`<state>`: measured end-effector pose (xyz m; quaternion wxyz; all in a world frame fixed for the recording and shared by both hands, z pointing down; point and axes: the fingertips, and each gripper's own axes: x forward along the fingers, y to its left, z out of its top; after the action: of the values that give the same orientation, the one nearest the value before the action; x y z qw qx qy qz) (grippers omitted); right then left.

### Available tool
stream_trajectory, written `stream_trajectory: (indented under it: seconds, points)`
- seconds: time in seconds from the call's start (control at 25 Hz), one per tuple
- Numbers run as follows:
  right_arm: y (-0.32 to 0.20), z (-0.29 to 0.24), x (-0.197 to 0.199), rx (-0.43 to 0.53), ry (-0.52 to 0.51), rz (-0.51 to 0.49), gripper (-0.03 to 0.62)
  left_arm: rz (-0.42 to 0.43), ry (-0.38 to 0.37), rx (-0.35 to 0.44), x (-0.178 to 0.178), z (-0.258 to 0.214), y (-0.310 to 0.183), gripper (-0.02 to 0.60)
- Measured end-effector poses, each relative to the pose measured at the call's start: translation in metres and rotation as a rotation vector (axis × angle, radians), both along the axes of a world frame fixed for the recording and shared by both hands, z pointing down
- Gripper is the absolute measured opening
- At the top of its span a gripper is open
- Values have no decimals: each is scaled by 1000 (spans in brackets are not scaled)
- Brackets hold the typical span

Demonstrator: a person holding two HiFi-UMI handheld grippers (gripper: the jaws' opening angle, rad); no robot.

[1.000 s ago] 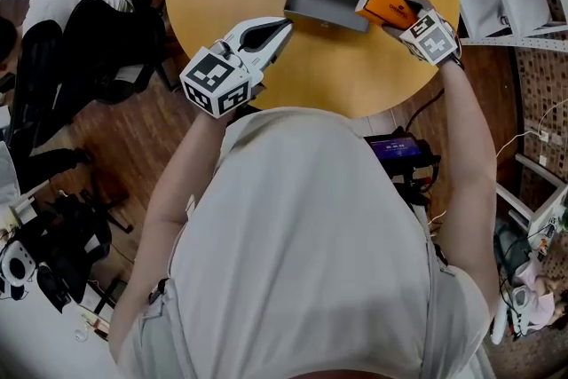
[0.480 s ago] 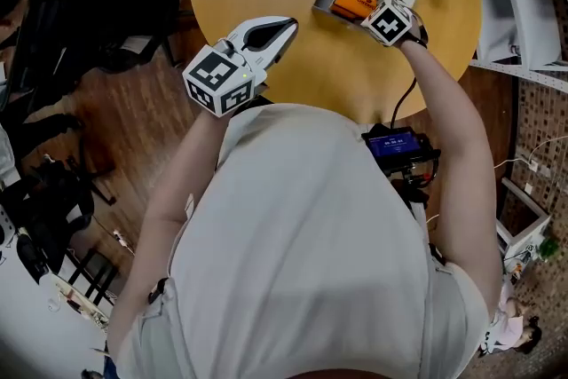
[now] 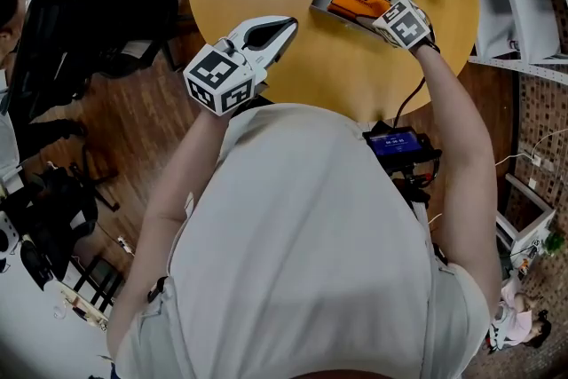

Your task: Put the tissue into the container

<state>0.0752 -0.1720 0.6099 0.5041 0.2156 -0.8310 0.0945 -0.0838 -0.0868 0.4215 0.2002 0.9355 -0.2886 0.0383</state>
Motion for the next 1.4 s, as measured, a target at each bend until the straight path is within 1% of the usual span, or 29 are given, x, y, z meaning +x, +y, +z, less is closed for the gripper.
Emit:
stream_trajectory:
  seconds: [0.04, 0.08, 0.16, 0.2, 0.24, 0.28, 0.32, 0.4, 0.56, 0.68, 0.76, 0.88, 1.04, 1.4]
  points:
    - [2, -20, 0, 23, -65, 28, 353, 4, 1, 3, 2, -1, 0, 0]
    - [4, -41, 0, 45, -143, 64, 298, 8, 2, 7, 4, -3, -1, 0]
    - [13, -88, 3, 77, -349, 150, 114, 21, 5, 18, 11, -6, -3, 0]
    - [19, -113, 6, 86, -466, 191, 46, 30, 5, 24, 16, -9, -4, 0]
    - [27, -136, 8, 92, -578, 226, 3, 39, 5, 29, 20, -11, -5, 0]
    - [35, -157, 11, 99, -671, 250, -3, 48, 4, 34, 25, -12, -5, 0]
    - [45, -174, 14, 108, -741, 263, -3, 57, 4, 38, 29, -14, -5, 0]
    - [64, -197, 19, 132, -815, 266, -3, 79, 4, 45, 38, -17, -4, 0]
    - [91, -223, 16, 179, -863, 214, -3, 127, 3, 53, 52, -21, 1, 0]
    - [91, -236, 10, 207, -877, 154, -3, 126, -5, 77, 60, -31, -5, 0]
    - [94, -239, 11, 215, -881, 134, -3, 129, -7, 77, 69, -32, -4, 0]
    - [97, -242, 12, 223, -892, 126, -3, 135, -11, 77, 75, -31, -1, 0]
    - [95, -243, 9, 231, -890, 108, -3, 121, -17, 81, 72, -33, -5, 0]
    - [93, -236, 6, 213, -876, 99, -3, 117, -22, 75, 73, -31, -9, 0]
